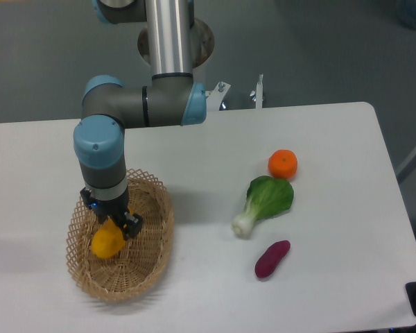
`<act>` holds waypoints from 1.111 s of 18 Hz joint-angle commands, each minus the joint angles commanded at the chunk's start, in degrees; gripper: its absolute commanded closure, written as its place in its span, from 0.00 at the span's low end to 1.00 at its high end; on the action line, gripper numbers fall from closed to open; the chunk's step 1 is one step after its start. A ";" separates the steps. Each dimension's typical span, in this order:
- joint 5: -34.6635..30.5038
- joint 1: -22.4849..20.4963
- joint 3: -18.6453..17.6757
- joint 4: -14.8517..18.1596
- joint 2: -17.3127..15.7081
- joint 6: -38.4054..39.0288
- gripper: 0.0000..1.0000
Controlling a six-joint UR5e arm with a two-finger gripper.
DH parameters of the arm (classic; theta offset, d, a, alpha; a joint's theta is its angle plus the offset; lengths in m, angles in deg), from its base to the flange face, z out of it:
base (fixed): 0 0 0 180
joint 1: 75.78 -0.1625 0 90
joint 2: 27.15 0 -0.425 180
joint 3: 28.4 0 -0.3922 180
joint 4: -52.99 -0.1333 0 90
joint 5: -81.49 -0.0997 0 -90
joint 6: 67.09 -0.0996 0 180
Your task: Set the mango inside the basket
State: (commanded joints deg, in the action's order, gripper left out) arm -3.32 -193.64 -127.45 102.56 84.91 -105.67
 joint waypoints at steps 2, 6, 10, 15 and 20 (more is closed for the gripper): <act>-0.52 -1.05 0.79 0.09 -0.62 0.00 0.00; -4.04 -3.69 4.03 0.61 -1.41 -0.44 0.00; -4.22 -7.99 7.90 1.58 -1.76 -3.68 0.00; -4.22 -14.49 9.67 6.31 -4.22 -12.02 0.00; -3.87 -21.26 10.28 12.20 -5.63 -22.48 0.00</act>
State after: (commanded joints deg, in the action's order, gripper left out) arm -7.19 -214.90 -117.17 114.76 79.29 -128.14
